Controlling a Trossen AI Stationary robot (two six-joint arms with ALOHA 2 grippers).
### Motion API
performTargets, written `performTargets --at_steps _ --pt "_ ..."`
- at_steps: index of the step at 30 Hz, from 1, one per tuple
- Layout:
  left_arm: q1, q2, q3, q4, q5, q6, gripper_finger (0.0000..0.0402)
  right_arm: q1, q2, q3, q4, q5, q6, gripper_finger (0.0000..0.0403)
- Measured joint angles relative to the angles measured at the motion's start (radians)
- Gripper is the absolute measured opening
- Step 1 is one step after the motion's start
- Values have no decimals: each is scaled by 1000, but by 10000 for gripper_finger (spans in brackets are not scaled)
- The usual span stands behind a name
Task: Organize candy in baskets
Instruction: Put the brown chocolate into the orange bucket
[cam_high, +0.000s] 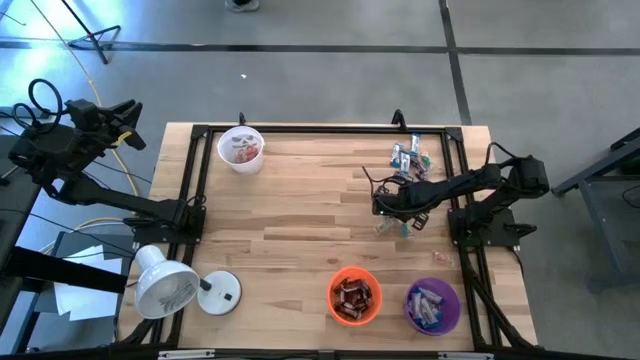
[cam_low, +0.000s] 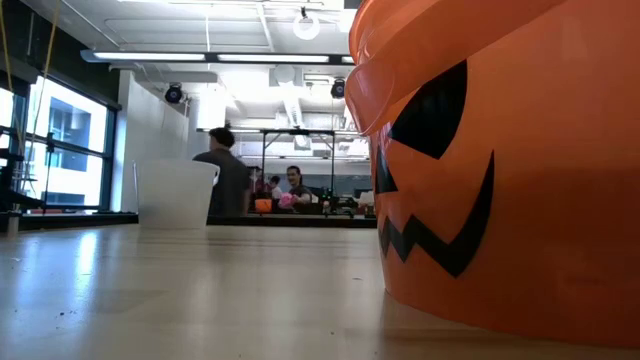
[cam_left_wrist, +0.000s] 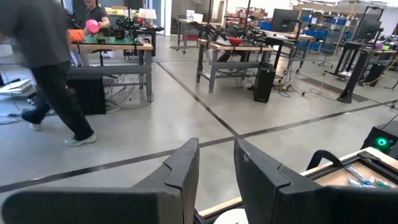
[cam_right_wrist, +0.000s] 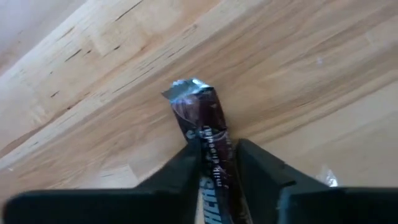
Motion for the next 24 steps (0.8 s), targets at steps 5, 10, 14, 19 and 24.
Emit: performTargets --at_steps 5,10,14,19,24 --pt "0 0 0 0 0 0 88 2 2 -3 -2 17 -9 18" --pt "0 0 0 0 0 0 88 0 -5 11 -10 11 -39 23" --pt "0 0 0 0 1 2 88 -1 -28 46 -62 35 -91 6" --pt "0 0 0 0 2 4 88 1 -53 130 -161 39 -148 10" --pt "0 0 0 -1 9 42 88 46 -57 275 -175 -46 -297 7"
